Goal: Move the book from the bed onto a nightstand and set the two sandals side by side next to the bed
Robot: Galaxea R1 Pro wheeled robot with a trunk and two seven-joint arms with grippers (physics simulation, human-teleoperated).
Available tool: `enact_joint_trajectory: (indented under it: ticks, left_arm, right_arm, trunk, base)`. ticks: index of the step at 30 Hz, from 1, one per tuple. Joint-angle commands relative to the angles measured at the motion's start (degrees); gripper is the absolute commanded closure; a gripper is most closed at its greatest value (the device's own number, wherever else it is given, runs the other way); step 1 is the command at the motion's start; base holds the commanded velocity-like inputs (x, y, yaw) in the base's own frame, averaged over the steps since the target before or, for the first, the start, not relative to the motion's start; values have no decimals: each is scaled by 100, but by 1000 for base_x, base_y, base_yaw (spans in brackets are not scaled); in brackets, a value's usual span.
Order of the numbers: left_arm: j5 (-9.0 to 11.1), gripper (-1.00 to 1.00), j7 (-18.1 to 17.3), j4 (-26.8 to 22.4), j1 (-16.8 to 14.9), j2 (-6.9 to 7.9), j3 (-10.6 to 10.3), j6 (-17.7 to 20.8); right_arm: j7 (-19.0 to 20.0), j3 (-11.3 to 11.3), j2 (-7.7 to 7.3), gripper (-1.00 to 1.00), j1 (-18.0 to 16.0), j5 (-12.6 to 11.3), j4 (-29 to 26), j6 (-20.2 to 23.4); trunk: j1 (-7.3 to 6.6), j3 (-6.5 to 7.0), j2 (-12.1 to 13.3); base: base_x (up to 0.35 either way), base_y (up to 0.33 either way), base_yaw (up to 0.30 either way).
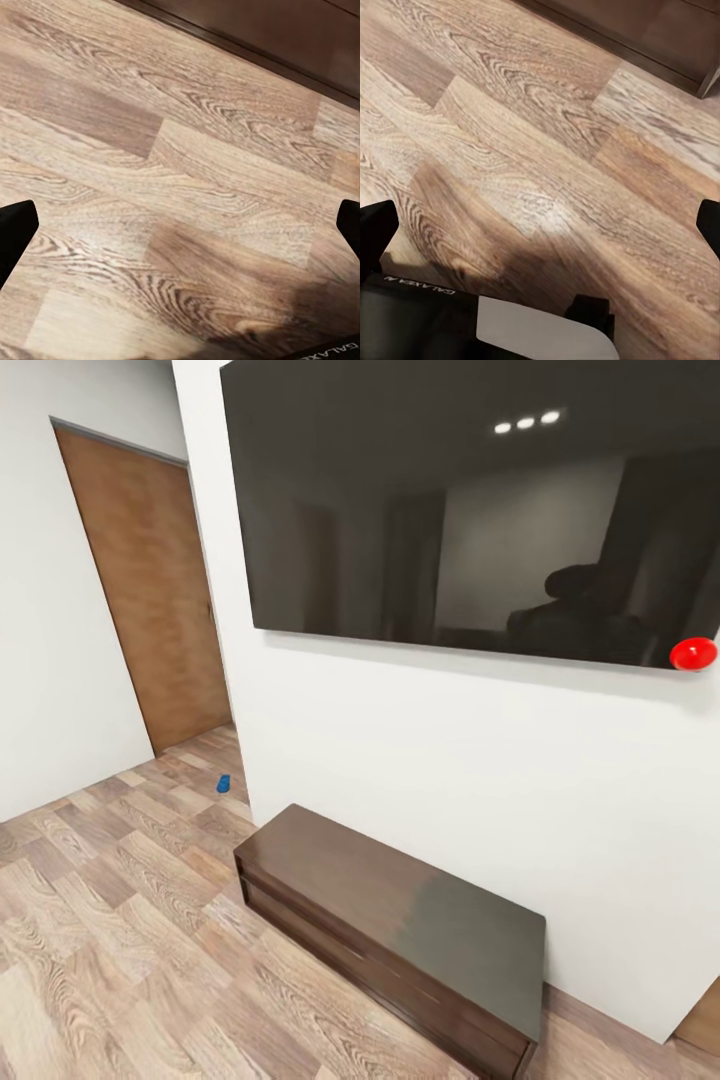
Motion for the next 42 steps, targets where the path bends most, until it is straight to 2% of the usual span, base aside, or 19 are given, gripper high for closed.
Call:
enact_joint_trajectory:
  ticks: [1,19,37,42]
  left_arm:
    - [-20,-100,-18,3,-3,1,5,-23]
    - [-29,-100,-18,3,-3,1,5,-23]
    - [-29,-100,-18,3,-3,-25,5,-23]
    - [-29,-100,-18,3,-3,-32,5,-23]
  right_arm:
    - [34,-12,1,-100,-2,-26,2,1]
    - [34,-13,1,-100,-2,-26,2,1]
    - [34,-15,1,-100,-2,-26,2,1]
    - [34,-12,1,-100,-2,-26,2,1]
  trunk:
    - [0,-6,-3]
    - [0,-7,-3]
    - [0,-7,-3]
    - [0,-7,-3]
  base:
    - [43,-21,0]
    - [178,-114,15]
    - [6,-5,267]
    - [0,-108,106]
